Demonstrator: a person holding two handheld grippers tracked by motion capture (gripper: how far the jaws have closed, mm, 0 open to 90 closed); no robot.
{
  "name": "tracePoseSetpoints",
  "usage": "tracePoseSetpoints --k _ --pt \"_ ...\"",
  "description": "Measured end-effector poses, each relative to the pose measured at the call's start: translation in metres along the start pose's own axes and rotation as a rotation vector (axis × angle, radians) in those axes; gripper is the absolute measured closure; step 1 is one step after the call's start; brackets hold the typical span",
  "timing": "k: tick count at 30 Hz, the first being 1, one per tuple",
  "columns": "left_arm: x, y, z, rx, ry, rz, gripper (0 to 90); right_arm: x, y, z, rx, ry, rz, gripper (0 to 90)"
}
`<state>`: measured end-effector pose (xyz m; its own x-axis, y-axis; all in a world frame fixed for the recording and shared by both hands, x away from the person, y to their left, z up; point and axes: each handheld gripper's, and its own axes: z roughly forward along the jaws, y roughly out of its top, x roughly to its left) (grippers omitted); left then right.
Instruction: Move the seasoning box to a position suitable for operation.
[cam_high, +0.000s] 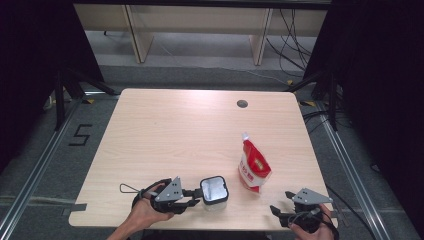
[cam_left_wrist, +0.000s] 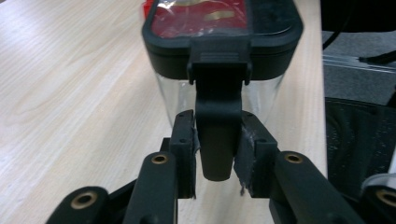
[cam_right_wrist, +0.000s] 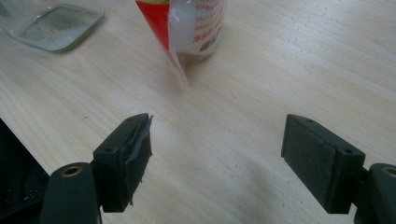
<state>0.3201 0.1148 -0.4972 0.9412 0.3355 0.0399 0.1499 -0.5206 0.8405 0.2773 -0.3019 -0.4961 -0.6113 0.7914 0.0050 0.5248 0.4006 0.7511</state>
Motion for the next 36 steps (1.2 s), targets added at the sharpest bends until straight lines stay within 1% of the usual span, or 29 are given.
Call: tracePoseSetpoints --k 1,2,3,4,5,7,8,9,10,13,14,15,16,17,20,21,22,23,25,26,28,29,30,31,32,33,34,35,36 --pt "0.0 0.0 0.0 0.0 0.0 0.0 69.0 0.0 0.0 0.0 0.0 0.0 0.0 25.2" --pt "0.0 -0.001 0.0 0.002 0.009 -0.011 68.6 -0.001 0.0 0.0 0.01 0.028 -0.007 25.2" --pt "0.001 -0.001 -0.001 0.007 0.018 -0.006 68.6 -0.001 0.0 0.0 0.01 0.028 -0.007 25.2" --pt "0.001 -0.001 -0.001 0.002 0.025 -0.015 68.4 -0.001 0.0 0.0 0.009 0.031 -0.009 25.2" --pt "0.002 -0.001 -0.002 0.005 0.038 -0.011 69.3 0.004 0.0 -0.001 0.023 0.021 0.047 25.4" --pt "0.003 -0.002 -0.003 0.004 0.048 -0.013 69.6 0.004 0.0 -0.002 0.025 0.012 0.046 25.7" --pt "0.005 -0.002 -0.004 0.008 0.055 -0.02 69.8 0.003 0.0 -0.001 0.011 0.008 0.015 26.2" --pt "0.005 -0.002 -0.004 0.008 0.055 -0.02 70.0 0.003 0.0 -0.001 0.011 0.008 0.015 26.2" --pt "0.004 -0.003 -0.004 0.005 0.051 -0.027 69.9 0.001 0.001 -0.001 0.006 0.011 -0.011 26.7" --pt "0.004 -0.003 -0.005 0.008 0.056 -0.012 69.4 0.001 0.001 -0.001 -0.001 0.011 -0.015 27.8" --pt "0.004 -0.002 -0.006 0.014 0.07 -0.02 68.9 0.005 0.001 -0.002 0.011 0.025 0.007 32.2" --pt "0.004 -0.002 -0.006 0.014 0.07 -0.02 67.8 0.002 0.001 -0.002 -0.002 0.034 -0.029 32.9" --pt "0.004 -0.003 -0.009 0.002 0.068 -0.045 66.5 0.002 0.001 -0.002 -0.011 0.027 -0.036 33.0" --pt "0.004 -0.003 -0.011 0.0 0.069 -0.049 65.4 0.004 0.001 -0.003 -0.006 0.018 -0.018 33.6" --pt "0.002 -0.001 -0.018 -0.023 0.072 -0.084 60.3 0.003 0.002 -0.003 -0.021 0.041 -0.035 35.7" --pt "0.0 0.0 -0.02 -0.024 0.074 -0.104 57.3 0.004 0.002 -0.003 -0.022 0.036 -0.042 35.9" --pt "0.0 0.0 -0.02 -0.024 0.074 -0.104 54.2 0.005 0.002 -0.003 -0.022 0.035 -0.043 36.3" --pt "-0.001 0.003 -0.024 -0.031 0.083 -0.124 52.8 0.007 0.002 -0.003 -0.023 0.043 -0.041 36.8" --pt "-0.001 0.005 -0.026 -0.032 0.083 -0.124 50.7 0.008 0.002 -0.003 -0.022 0.041 -0.05 37.0" --pt "-0.002 0.009 -0.028 -0.039 0.083 -0.138 49.3 0.011 0.002 -0.003 -0.018 0.055 -0.051 37.6" --pt "-0.004 0.014 -0.031 -0.045 0.088 -0.149 47.1 0.012 0.002 -0.004 -0.023 0.051 -0.066 37.7" --pt "-0.004 0.017 -0.034 -0.036 0.094 -0.145 45.5 0.015 0.001 -0.005 -0.02 0.048 -0.045 37.7" --pt "-0.004 0.019 -0.036 -0.038 0.106 -0.145 44.2 0.013 0.001 -0.004 -0.025 0.053 -0.073 37.7" --pt "-0.004 0.019 -0.036 -0.038 0.106 -0.145 43.0 0.013 0.001 -0.004 -0.025 0.053 -0.073 37.7" --pt "-0.003 0.024 -0.039 -0.047 0.118 -0.16 41.9 0.012 0.0 -0.005 -0.021 0.056 -0.054 37.6" --pt "-0.003 0.024 -0.039 -0.047 0.118 -0.16 41.4 0.012 0.0 -0.005 -0.019 0.05 -0.056 37.6" --pt "-0.003 0.026 -0.04 -0.051 0.126 -0.178 41.2 0.011 -0.001 -0.005 -0.026 0.047 -0.059 37.6" --pt "-0.002 0.028 -0.041 -0.06 0.124 -0.166 41.2 0.011 -0.001 -0.005 -0.026 0.047 -0.059 37.6" --pt "-0.003 0.031 -0.042 -0.056 0.138 -0.184 41.1 0.01 -0.001 -0.005 -0.029 0.048 -0.059 37.6"
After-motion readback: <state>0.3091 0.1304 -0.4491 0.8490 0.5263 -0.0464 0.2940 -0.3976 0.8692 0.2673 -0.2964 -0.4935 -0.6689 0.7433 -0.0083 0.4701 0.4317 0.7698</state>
